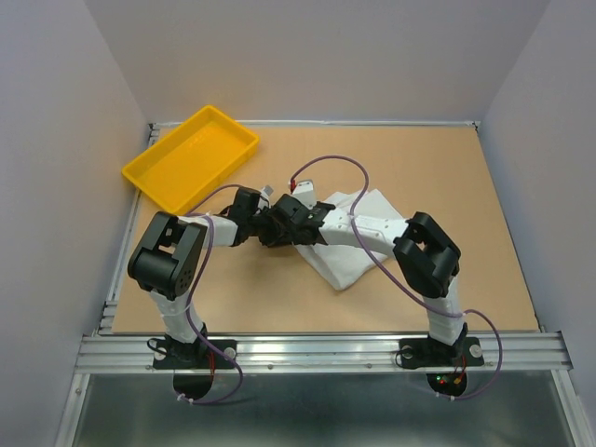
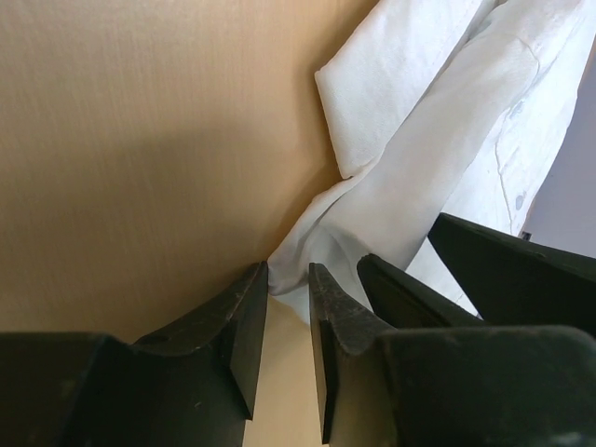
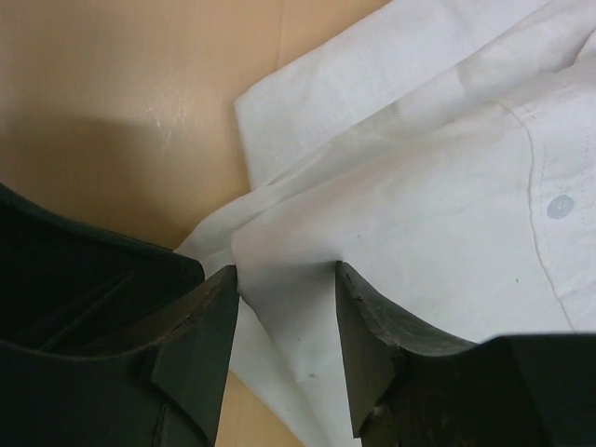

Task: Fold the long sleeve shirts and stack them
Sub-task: Fold the shirt

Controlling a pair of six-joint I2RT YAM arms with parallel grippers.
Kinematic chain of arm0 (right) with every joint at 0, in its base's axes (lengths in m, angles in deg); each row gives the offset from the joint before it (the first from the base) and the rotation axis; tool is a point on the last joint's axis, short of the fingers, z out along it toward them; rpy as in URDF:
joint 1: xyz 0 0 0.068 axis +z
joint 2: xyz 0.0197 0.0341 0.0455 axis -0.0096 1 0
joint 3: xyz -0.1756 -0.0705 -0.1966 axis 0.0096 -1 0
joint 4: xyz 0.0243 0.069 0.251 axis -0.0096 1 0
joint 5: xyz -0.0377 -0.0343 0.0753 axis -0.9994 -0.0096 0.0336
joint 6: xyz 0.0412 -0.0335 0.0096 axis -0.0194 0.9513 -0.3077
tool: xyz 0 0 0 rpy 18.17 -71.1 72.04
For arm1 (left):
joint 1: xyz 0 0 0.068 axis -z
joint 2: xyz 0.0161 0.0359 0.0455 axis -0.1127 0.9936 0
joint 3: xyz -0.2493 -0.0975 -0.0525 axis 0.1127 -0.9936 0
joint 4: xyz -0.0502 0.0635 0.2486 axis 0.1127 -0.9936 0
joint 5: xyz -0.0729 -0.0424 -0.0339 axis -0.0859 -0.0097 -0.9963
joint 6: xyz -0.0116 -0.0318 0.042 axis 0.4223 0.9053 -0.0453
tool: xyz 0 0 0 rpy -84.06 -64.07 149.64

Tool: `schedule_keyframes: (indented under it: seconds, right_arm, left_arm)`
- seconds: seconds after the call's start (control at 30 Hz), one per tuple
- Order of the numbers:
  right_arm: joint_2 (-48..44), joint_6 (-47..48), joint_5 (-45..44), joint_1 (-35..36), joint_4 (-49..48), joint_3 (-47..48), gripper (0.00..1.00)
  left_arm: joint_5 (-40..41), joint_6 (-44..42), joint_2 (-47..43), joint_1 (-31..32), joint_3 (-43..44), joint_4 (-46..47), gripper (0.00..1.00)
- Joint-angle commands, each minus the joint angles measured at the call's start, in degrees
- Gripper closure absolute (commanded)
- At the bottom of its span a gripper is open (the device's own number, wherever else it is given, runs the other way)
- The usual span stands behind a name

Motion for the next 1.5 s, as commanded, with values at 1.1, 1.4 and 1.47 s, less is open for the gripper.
schedule_keyframes:
  seconds: [1.1, 1.4, 1.47]
  right_arm:
    - [1.5, -0.3, -1.3, 0.2, -2.0, 3.2, 0.99]
    - [-3.8, 7.5, 4.3, 0.3, -5.3, -0.9, 0.99]
    - [-4.3, 8.8, 5.3, 0.4, -5.7, -1.4, 0.99]
  left_arm:
    - [1.3, -1.1, 3.0, 0.7, 0.1, -2.4, 0.85]
    - [2.0, -1.6, 3.1, 0.7, 0.6, -3.1, 0.95]
    - [2.4, -1.9, 3.0, 0.7, 0.9, -3.6, 0.96]
